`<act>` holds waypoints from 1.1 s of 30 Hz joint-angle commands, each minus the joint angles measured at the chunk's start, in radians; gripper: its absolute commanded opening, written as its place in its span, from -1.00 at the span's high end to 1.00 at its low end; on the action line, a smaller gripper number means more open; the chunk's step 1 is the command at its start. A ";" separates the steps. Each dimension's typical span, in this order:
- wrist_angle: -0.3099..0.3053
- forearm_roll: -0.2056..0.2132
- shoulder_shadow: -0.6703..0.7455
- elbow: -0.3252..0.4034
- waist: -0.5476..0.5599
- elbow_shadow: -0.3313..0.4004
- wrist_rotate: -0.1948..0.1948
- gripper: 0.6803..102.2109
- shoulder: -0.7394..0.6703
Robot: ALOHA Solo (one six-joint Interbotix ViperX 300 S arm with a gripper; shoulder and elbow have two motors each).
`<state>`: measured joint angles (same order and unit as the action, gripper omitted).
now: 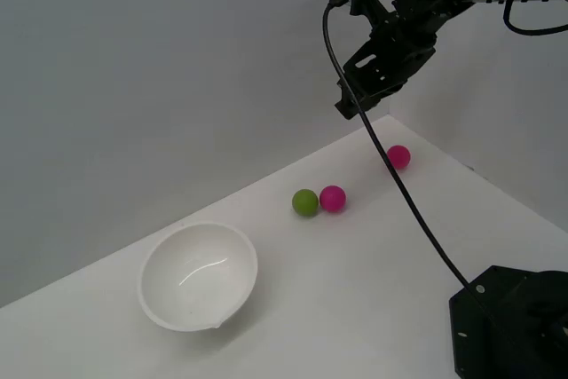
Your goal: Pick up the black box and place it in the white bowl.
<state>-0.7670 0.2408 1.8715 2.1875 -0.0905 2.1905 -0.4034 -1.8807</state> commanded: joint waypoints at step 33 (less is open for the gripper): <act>0.002 0.219 0.146 -0.003 0.376 -0.009 0.009 0.54 -0.137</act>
<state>-0.7624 0.4357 1.9865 2.1905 0.2638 2.1921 -0.3881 -1.9957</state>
